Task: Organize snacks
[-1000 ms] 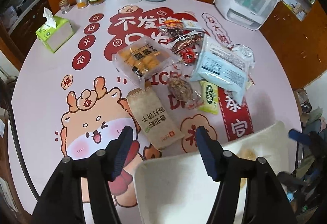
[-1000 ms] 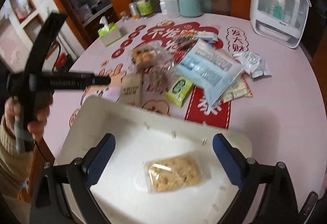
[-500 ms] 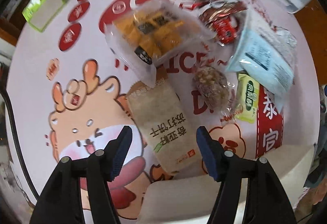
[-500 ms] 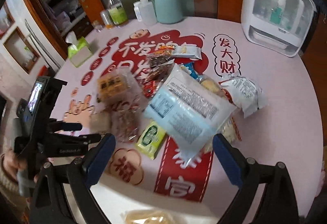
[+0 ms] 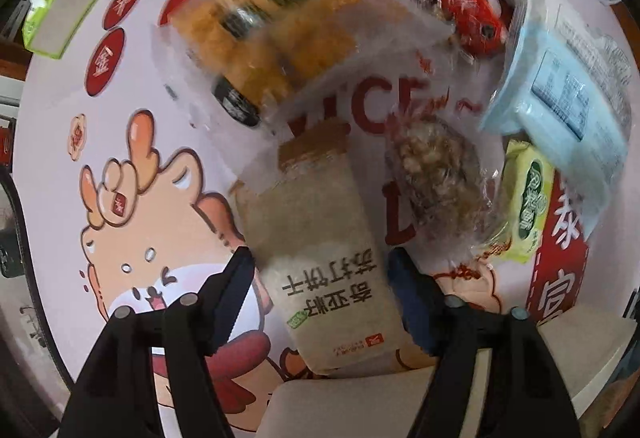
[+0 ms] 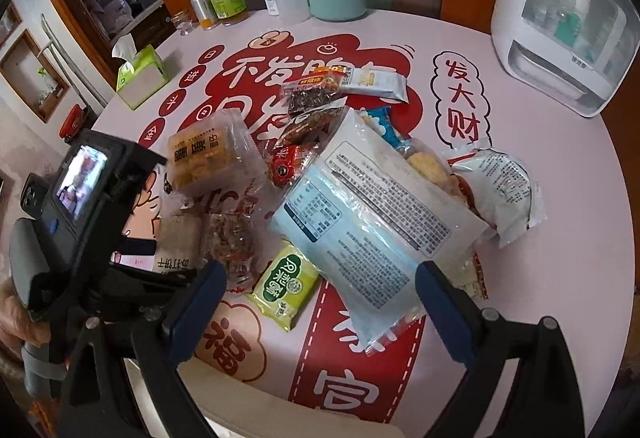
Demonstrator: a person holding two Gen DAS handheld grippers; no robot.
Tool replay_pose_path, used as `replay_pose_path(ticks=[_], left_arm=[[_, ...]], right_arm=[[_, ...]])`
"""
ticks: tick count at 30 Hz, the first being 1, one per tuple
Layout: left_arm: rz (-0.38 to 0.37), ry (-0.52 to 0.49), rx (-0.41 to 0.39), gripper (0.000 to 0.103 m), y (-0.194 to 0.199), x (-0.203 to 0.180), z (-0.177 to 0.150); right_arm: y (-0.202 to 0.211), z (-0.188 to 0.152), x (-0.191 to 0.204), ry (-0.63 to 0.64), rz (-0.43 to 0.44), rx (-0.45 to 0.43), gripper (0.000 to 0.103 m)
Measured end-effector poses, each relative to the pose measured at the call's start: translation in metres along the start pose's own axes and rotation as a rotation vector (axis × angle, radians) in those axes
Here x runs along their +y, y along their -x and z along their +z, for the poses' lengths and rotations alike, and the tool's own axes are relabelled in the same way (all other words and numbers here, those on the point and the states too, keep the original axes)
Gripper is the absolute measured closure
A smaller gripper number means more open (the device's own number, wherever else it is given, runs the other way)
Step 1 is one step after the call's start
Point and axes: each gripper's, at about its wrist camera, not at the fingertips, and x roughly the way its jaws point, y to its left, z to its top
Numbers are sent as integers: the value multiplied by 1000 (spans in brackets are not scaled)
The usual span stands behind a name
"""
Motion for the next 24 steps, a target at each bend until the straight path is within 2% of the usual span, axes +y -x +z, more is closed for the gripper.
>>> replay_pose_path(ticks=[2, 4, 5, 6, 14, 18, 24], left_arm=[[-3, 8, 3, 28, -2, -1, 3], [-32, 23, -2, 32, -3, 4, 2], [-33, 29, -26, 42, -1, 5, 1], [-37, 25, -43, 45, 1, 5, 0], [-115, 39, -130, 46, 8, 21, -27], [-152, 61, -177, 47, 24, 30, -39], [-162, 54, -262, 47, 60, 38, -55]], right_arm=[[-1, 0, -1, -1, 1, 2, 7], [-3, -1, -2, -5, 4, 6, 7], [-4, -2, -3, -9, 7, 9, 7], [-6, -2, -5, -16, 11, 15, 7], [-16, -3, -6, -36, 16, 44, 8], [-22, -1, -1, -32, 17, 66, 12], [-19, 0, 7, -25, 11, 62, 12]])
